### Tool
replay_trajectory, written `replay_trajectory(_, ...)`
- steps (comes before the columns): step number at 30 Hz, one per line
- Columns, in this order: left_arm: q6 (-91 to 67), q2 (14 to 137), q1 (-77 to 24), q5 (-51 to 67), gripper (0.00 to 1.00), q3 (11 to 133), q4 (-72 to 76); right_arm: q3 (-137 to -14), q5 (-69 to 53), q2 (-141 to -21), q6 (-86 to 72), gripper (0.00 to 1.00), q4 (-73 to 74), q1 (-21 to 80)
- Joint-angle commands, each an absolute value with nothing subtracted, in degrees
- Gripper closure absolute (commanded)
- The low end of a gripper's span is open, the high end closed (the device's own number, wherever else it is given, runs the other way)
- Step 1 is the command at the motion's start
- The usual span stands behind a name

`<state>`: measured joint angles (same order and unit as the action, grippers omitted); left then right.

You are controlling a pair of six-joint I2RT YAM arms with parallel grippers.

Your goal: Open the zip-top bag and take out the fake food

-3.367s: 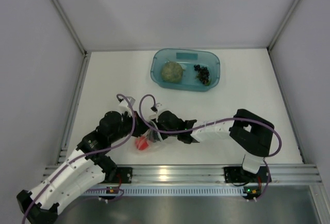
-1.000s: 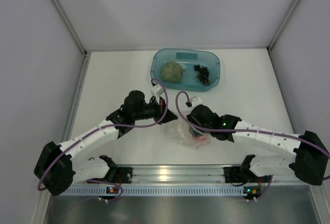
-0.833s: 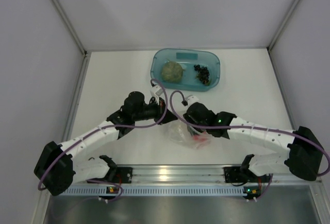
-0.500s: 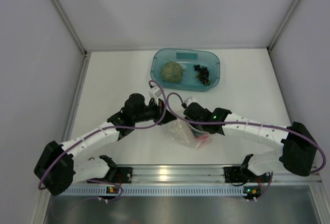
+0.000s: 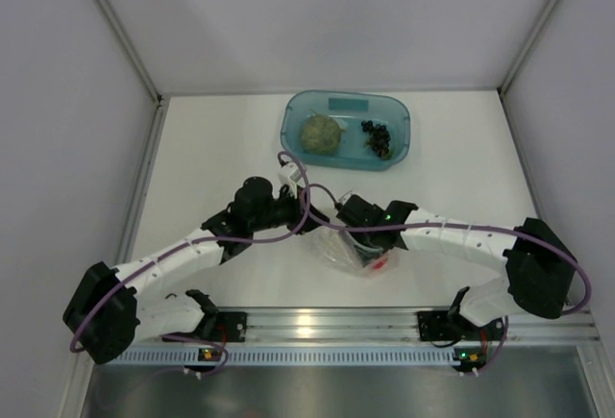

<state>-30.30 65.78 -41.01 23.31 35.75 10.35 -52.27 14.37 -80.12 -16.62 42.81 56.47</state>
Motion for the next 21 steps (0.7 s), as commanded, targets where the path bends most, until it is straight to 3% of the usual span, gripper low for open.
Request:
replay_trajectory(1,-29.3,65.3,-41.6,22.5,1.0,35.4,13.9,-54.0,15.3,-83.1,-15.6,0.38,45.3,57.0)
replay_trajectory(18,-28.8,65.0,-41.9,22.4,1.0,34.9,13.8,-53.3,12.9,-87.7,-15.6,0.34,40.0,57.1)
replay_trajectory(21,-28.7,64.7,-41.9,22.4,1.0,34.7,13.9,-53.5,13.2,-87.5,-15.8,0.45,39.8,57.2)
